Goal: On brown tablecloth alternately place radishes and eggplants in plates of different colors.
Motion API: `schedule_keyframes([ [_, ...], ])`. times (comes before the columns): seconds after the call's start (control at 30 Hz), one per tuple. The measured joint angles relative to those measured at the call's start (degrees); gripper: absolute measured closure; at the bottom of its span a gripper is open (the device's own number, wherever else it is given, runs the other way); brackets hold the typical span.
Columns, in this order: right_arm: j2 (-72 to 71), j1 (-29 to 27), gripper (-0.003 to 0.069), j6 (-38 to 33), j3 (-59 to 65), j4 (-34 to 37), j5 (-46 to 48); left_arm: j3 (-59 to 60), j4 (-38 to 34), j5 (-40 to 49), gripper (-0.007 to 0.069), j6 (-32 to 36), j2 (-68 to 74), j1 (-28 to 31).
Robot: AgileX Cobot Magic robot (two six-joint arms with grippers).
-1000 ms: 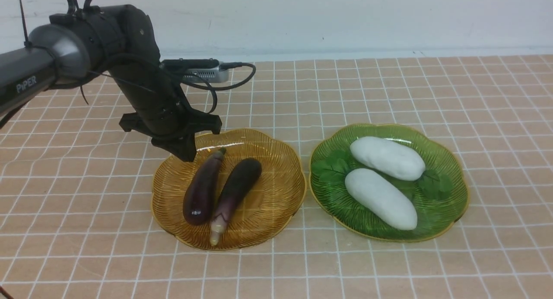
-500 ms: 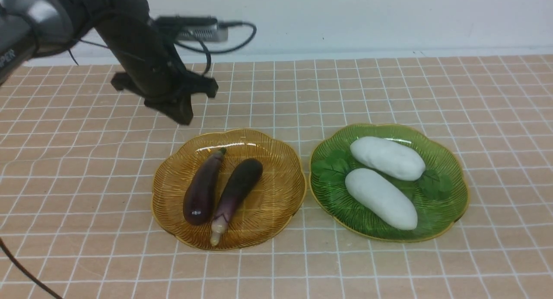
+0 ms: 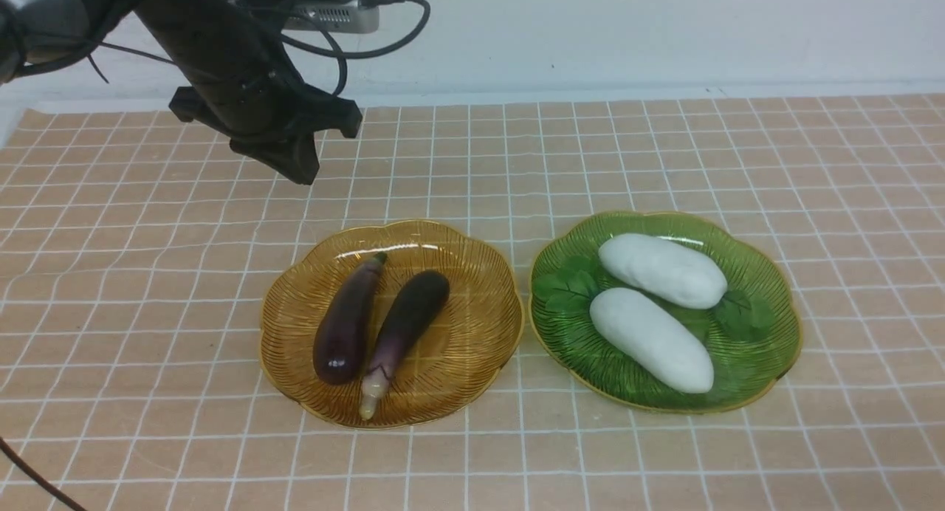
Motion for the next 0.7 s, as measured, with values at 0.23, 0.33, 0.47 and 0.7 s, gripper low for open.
schedule_keyframes([
  [0.23, -1.25, -3.49, 0.0676, 0.00, 5.84, -2.20, -0.87, 0.12, 1.24, 0.24, 0.0628, 0.00, -4.95, -0.11],
  [0.33, -1.25, -3.62, 0.0676, 0.00, 5.96, -2.48, -1.56, 1.00, 1.65, 0.30, 0.0628, 0.00, -7.58, -0.11],
  [0.47, -1.25, -3.62, 0.0676, 0.00, 6.06, -2.61, -2.18, 7.42, 1.78, 0.30, 0.0628, 0.00, -15.64, -0.11],
  [0.7, -1.25, -3.15, 0.0676, 0.00, 6.08, -2.61, -2.22, 22.62, 3.61, 0.77, 0.0628, 0.00, -29.90, -0.18],
])
